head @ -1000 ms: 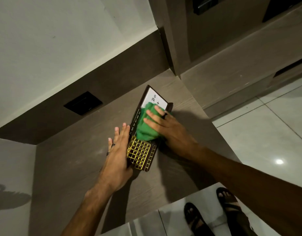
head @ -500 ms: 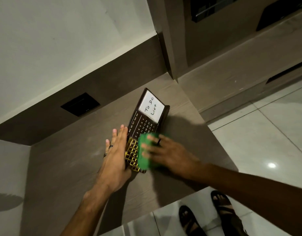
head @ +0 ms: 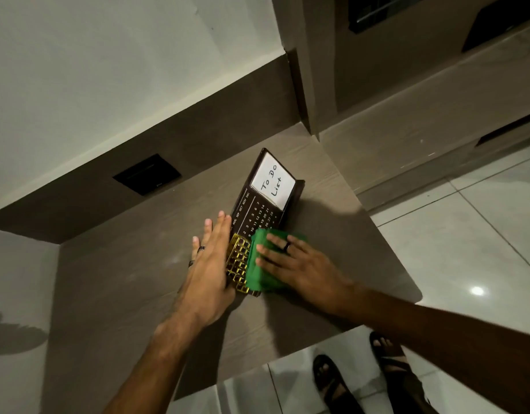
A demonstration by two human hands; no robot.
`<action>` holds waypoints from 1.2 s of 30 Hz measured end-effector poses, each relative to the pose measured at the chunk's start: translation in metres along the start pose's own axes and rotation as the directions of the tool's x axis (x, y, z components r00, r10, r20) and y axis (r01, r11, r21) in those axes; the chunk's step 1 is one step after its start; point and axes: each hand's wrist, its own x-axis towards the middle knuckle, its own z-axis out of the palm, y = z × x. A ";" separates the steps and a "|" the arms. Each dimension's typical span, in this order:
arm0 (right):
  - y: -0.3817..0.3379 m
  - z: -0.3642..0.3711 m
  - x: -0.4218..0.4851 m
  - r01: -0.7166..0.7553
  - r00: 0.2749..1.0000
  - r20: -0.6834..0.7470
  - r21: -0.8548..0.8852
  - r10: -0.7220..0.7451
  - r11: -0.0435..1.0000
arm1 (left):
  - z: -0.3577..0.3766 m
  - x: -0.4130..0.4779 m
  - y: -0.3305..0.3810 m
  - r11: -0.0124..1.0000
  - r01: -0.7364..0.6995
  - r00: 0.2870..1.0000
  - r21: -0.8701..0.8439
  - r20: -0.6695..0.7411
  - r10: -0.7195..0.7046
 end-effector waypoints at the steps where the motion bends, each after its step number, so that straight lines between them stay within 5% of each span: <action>1: 0.013 -0.003 0.003 -0.054 0.998 -0.026 -0.019 0.053 0.998 | 0.000 0.000 0.000 1.000 0.002 1.000 -0.003 0.002 -0.002; 4: 0.049 -0.022 0.015 -0.371 0.927 -0.049 0.024 0.372 0.928 | 0.000 0.002 -0.001 1.000 0.008 1.000 -0.013 -0.001 -0.008; 6: 0.043 -0.027 0.021 -0.417 0.906 -0.059 0.054 0.420 0.907 | 0.000 0.002 -0.001 1.000 0.009 1.000 -0.007 -0.004 -0.009; 10: 0.005 -0.029 0.038 0.062 0.991 -0.122 0.106 -0.049 0.992 | 0.003 0.001 -0.002 1.000 -0.013 1.000 -0.010 -0.017 0.013; 12: 0.026 -0.044 0.056 0.110 0.980 -0.173 0.075 -0.095 0.991 | 0.003 0.001 -0.003 1.000 -0.002 1.000 -0.008 -0.013 0.002; 14: 0.060 -0.063 0.070 -0.086 0.977 -0.184 0.119 0.107 0.989 | 0.003 0.002 -0.004 1.000 -0.001 1.000 -0.015 -0.012 0.001; 17: 0.073 -0.081 0.085 -0.386 0.877 -0.235 0.171 0.419 0.906 | 0.002 0.002 -0.004 1.000 0.001 1.000 -0.026 -0.007 -0.001; 18: 0.062 -0.080 0.089 -0.357 0.887 -0.252 0.161 0.388 0.920 | 0.002 0.002 -0.004 1.000 0.002 1.000 -0.027 -0.009 -0.002; 21: 0.020 -0.062 0.083 0.017 0.982 -0.188 0.061 -0.005 0.998 | 0.002 0.001 -0.003 0.998 -0.016 0.999 -0.054 -0.030 0.014; 23: 0.035 -0.065 0.078 0.071 0.983 -0.174 0.043 -0.063 0.997 | 0.002 0.001 -0.004 0.998 -0.014 1.000 -0.060 -0.024 0.012; 25: 0.067 -0.069 0.083 -0.162 0.954 -0.234 0.127 0.188 0.979 | 0.002 0.001 -0.005 0.998 0.002 1.000 -0.060 -0.009 -0.002; 30: 0.058 -0.056 0.086 -0.579 0.694 -0.279 0.333 0.664 0.745 | 0.001 0.000 -0.003 0.992 0.017 1.000 -0.122 -0.012 -0.019; 32: 0.019 -0.030 0.065 -0.529 0.755 -0.254 0.308 0.604 0.791 | 0.002 -0.001 -0.003 0.990 0.012 1.000 -0.140 -0.027 -0.016; 36: -0.024 0.005 0.023 -0.187 0.973 -0.119 0.112 0.200 0.976 | 0.003 -0.001 -0.005 0.990 0.005 1.000 -0.139 -0.027 -0.009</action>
